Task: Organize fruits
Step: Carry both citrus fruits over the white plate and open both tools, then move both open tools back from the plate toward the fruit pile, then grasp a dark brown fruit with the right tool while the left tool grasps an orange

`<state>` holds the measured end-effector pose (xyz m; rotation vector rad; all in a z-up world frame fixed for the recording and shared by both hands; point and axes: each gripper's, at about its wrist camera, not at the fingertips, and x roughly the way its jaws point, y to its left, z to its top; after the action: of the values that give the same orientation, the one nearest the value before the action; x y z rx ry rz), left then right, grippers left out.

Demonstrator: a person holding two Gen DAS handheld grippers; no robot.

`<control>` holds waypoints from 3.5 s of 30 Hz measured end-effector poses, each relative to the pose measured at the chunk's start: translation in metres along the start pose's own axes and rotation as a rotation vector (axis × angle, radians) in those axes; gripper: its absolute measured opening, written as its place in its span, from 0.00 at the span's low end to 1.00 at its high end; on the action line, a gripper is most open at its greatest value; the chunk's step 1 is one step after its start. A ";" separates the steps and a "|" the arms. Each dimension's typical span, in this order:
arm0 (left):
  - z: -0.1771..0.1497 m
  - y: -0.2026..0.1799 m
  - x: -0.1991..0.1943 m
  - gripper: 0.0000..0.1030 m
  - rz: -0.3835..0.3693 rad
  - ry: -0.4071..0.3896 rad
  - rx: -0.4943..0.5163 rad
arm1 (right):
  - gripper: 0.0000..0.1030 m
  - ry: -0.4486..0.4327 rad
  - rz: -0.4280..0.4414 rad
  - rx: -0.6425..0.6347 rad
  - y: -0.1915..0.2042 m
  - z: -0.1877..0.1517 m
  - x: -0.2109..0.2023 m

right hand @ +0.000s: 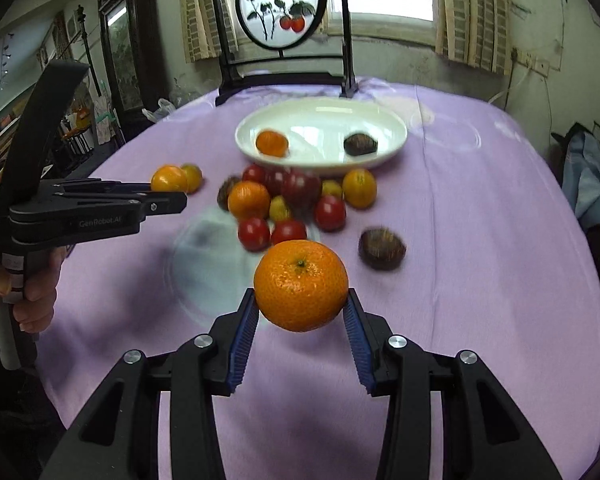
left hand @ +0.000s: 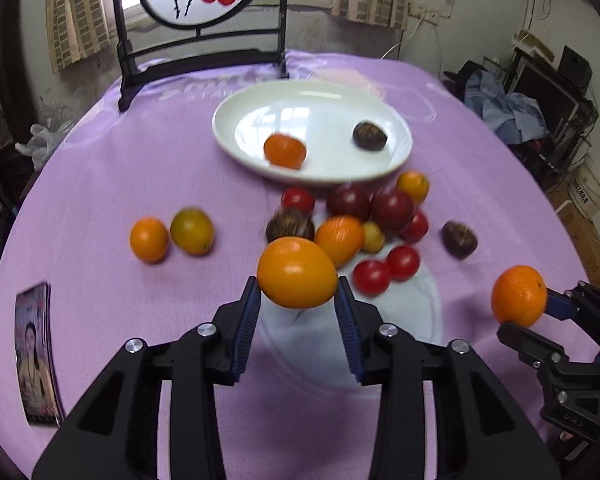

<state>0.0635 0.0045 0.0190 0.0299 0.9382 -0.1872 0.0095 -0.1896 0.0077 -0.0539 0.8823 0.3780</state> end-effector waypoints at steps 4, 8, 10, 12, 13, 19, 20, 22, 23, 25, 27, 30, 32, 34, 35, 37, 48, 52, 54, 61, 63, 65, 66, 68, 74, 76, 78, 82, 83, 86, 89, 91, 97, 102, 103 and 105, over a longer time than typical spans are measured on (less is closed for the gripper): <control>0.033 0.004 0.001 0.36 0.018 -0.030 -0.004 | 0.43 -0.057 0.014 -0.029 -0.001 0.039 -0.003; 0.066 0.012 0.018 0.36 0.043 -0.033 -0.030 | 0.43 -0.083 0.041 -0.034 -0.003 0.075 0.010; 0.081 0.014 0.030 0.36 0.060 -0.036 -0.025 | 0.43 -0.081 0.020 -0.048 -0.004 0.089 0.022; 0.095 0.017 0.046 0.36 0.085 -0.027 -0.024 | 0.43 -0.065 0.008 -0.050 -0.006 0.100 0.037; 0.102 0.019 0.055 0.36 0.089 -0.020 -0.030 | 0.43 -0.048 0.001 -0.052 -0.008 0.106 0.049; 0.130 0.034 0.103 0.36 0.127 0.005 -0.060 | 0.43 0.026 -0.038 -0.047 -0.016 0.121 0.106; 0.134 0.037 0.111 0.36 0.133 0.014 -0.070 | 0.43 0.038 -0.041 -0.046 -0.016 0.122 0.113; 0.138 0.040 0.127 0.37 0.140 0.037 -0.088 | 0.43 0.065 -0.052 -0.043 -0.017 0.123 0.128; 0.140 0.042 0.134 0.37 0.140 0.050 -0.093 | 0.43 0.075 -0.053 -0.040 -0.018 0.124 0.133; 0.141 0.042 0.138 0.42 0.178 0.036 -0.098 | 0.44 0.097 -0.052 -0.030 -0.018 0.124 0.142; 0.141 0.040 0.136 0.56 0.183 0.031 -0.095 | 0.55 0.102 -0.051 -0.022 -0.018 0.125 0.145; 0.138 0.036 0.122 0.83 0.200 -0.004 -0.105 | 0.59 0.081 -0.057 -0.012 -0.018 0.125 0.140; 0.134 0.032 0.112 0.83 0.211 -0.026 -0.078 | 0.59 0.075 -0.050 -0.013 -0.015 0.123 0.133; 0.129 0.030 0.099 0.83 0.220 -0.046 -0.064 | 0.59 0.064 -0.049 -0.024 -0.013 0.118 0.122; 0.125 0.030 0.092 0.83 0.224 -0.056 -0.062 | 0.59 0.060 -0.050 -0.029 -0.013 0.116 0.117; 0.114 0.031 0.078 0.84 0.223 -0.064 -0.062 | 0.59 0.050 -0.058 -0.032 -0.013 0.109 0.105; 0.013 0.034 0.027 0.92 0.193 -0.037 -0.119 | 0.63 0.058 -0.042 0.022 -0.011 0.040 0.061; -0.015 0.034 0.022 0.92 0.171 -0.006 -0.131 | 0.65 0.070 -0.017 0.029 -0.001 0.020 0.055; -0.026 0.033 0.021 0.92 0.166 0.011 -0.128 | 0.67 0.075 -0.013 0.035 0.002 0.012 0.053; -0.049 0.036 0.021 0.92 0.137 0.052 -0.133 | 0.73 0.109 -0.005 0.065 0.006 -0.016 0.051; -0.052 0.035 0.021 0.92 0.130 0.054 -0.130 | 0.72 0.121 -0.023 0.077 0.000 -0.021 0.051; -0.055 0.033 0.023 0.92 0.122 0.060 -0.121 | 0.73 0.123 -0.042 0.088 -0.007 -0.024 0.050; -0.055 0.032 0.024 0.92 0.116 0.064 -0.116 | 0.73 0.124 -0.059 0.097 -0.012 -0.024 0.050; -0.056 0.029 0.027 0.92 0.104 0.072 -0.106 | 0.73 0.124 -0.086 0.114 -0.021 -0.023 0.051; -0.058 0.024 0.037 0.92 0.083 0.096 -0.088 | 0.73 0.137 -0.145 0.148 -0.041 -0.010 0.066; -0.058 0.025 0.040 0.92 0.077 0.105 -0.087 | 0.73 0.140 -0.161 0.144 -0.044 -0.003 0.074; -0.058 0.025 0.042 0.93 0.071 0.113 -0.085 | 0.73 0.137 -0.176 0.165 -0.050 0.004 0.080; -0.058 0.025 0.042 0.93 0.062 0.113 -0.077 | 0.73 0.129 -0.186 0.191 -0.056 0.015 0.092; -0.058 0.025 0.042 0.93 0.061 0.113 -0.076 | 0.73 0.127 -0.189 0.195 -0.056 0.016 0.093; -0.058 0.023 0.043 0.95 0.058 0.113 -0.071 | 0.65 0.118 -0.204 0.186 -0.055 0.018 0.096; -0.058 0.022 0.044 0.95 0.059 0.115 -0.068 | 0.41 0.102 -0.201 0.166 -0.052 0.018 0.093; -0.057 0.024 0.043 0.95 0.053 0.116 -0.073 | 0.41 0.100 -0.199 0.161 -0.050 0.017 0.092; -0.059 0.037 0.027 0.95 0.068 0.081 -0.087 | 0.40 0.084 -0.148 0.152 -0.039 0.011 0.080; -0.053 0.053 0.025 0.95 0.128 0.065 -0.101 | 0.40 0.077 -0.068 0.135 -0.023 0.004 0.074; -0.051 0.056 0.027 0.95 0.139 0.066 -0.109 | 0.40 0.075 -0.063 0.132 -0.022 0.004 0.073; -0.046 0.063 0.030 0.95 0.153 0.060 -0.122 | 0.40 0.062 -0.048 0.137 -0.022 0.004 0.069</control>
<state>0.0551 0.0674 -0.0360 -0.0056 1.0009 0.0124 0.0595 -0.1883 -0.0443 0.0396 0.9641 0.2715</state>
